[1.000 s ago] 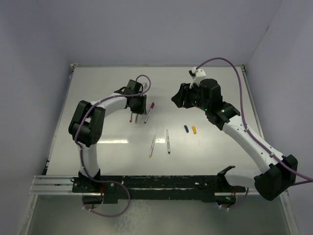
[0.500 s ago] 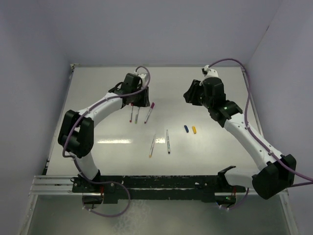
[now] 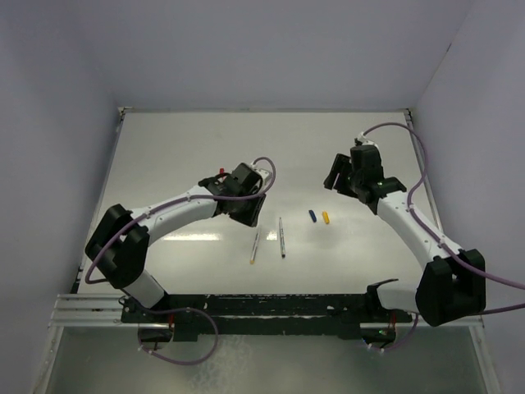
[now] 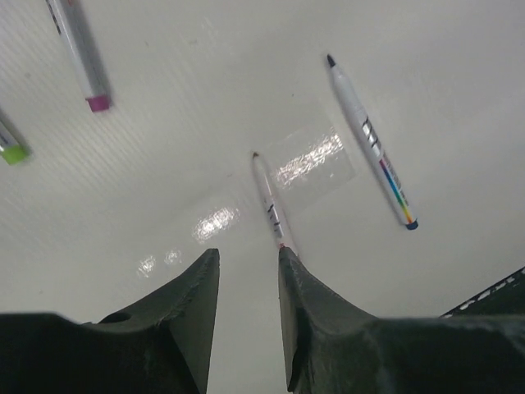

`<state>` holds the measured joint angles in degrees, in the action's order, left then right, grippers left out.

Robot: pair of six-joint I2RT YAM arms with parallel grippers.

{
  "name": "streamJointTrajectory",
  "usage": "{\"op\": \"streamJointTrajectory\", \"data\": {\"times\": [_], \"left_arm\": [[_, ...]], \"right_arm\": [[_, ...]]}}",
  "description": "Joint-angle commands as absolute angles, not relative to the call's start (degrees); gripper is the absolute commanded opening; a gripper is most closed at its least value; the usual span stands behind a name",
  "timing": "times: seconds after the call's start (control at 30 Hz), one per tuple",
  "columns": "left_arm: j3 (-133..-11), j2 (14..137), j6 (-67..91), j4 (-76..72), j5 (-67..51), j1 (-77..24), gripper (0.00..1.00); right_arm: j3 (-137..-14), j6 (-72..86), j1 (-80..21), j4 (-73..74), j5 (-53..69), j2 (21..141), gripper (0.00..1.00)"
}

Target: Insert the pens into the pen caps

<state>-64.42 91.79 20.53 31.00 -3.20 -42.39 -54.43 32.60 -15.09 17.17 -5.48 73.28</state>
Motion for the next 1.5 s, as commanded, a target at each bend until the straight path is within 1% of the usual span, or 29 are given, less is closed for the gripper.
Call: {"op": "streamJointTrajectory", "data": {"times": [0.0, 0.43, 0.63, 1.03, 1.47], "left_arm": [[-62.84, 89.82, 22.05, 35.22, 0.76, -45.41, 0.38], [-62.40, 93.45, 24.54, 32.58, -0.86, -50.38, 0.41], [-62.00, 95.75, 24.34, 31.35, -0.77, -50.62, 0.43], [-61.37, 99.22, 25.21, 28.53, -1.95, -50.62, 0.46], [-59.19, 99.84, 24.68, 31.75, 0.04, -50.61, 0.46]], "right_arm": [[-53.36, 32.86, -15.03, 15.97, -6.27, 73.90, 0.66], [-49.99, 32.86, -15.03, 14.00, -5.56, 74.19, 0.65], [-48.68, 32.67, -15.03, 11.61, -3.63, 73.24, 0.64], [-48.16, 32.03, -15.03, 11.43, -3.25, 72.95, 0.63], [-47.99, 32.27, -15.03, 9.70, -2.25, 73.04, 0.62]]}}
